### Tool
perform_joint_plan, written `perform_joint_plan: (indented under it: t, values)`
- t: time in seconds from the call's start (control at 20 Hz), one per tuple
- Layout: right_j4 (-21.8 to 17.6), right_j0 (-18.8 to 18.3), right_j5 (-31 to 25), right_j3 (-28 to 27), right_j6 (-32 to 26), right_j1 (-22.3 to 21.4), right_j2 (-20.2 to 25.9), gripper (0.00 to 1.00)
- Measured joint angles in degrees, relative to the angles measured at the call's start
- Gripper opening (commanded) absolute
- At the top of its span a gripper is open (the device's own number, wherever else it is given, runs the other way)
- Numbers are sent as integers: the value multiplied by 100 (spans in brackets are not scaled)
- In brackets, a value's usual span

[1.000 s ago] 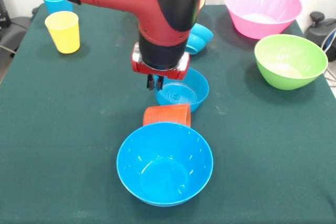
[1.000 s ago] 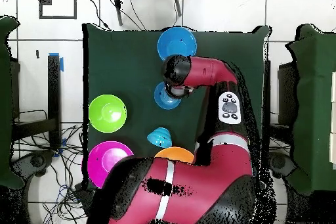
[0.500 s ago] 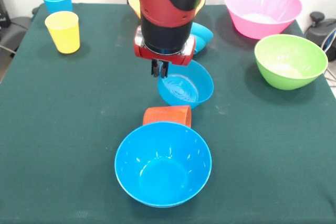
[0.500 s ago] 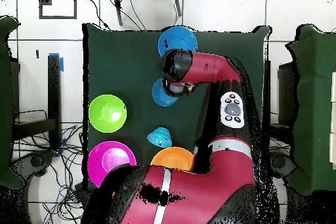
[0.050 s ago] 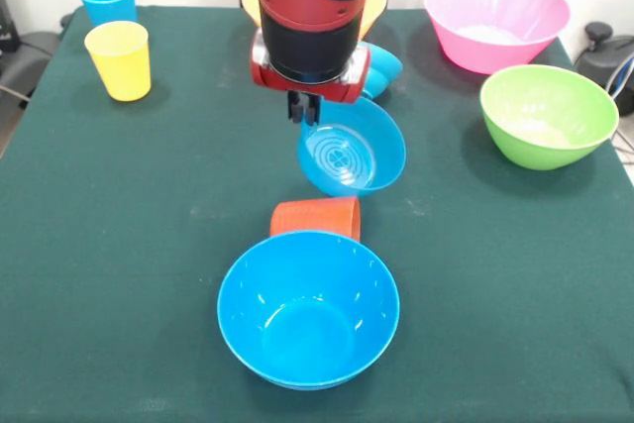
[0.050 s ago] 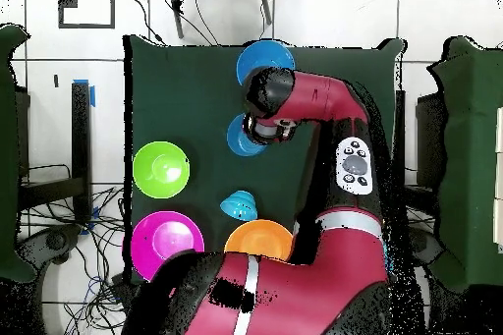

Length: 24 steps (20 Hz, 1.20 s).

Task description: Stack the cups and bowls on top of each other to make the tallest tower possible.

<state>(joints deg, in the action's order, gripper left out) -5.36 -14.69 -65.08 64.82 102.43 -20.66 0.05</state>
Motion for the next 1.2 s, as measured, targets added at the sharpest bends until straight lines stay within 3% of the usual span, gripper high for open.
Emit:
perform_joint_plan:
  t: [0.35, 1.2]
  values:
    - [80, -43, -354, -184, 0, 62, 0, 0]
    - [151, -44, -1679, -1365, 0, 295, 0, 0]
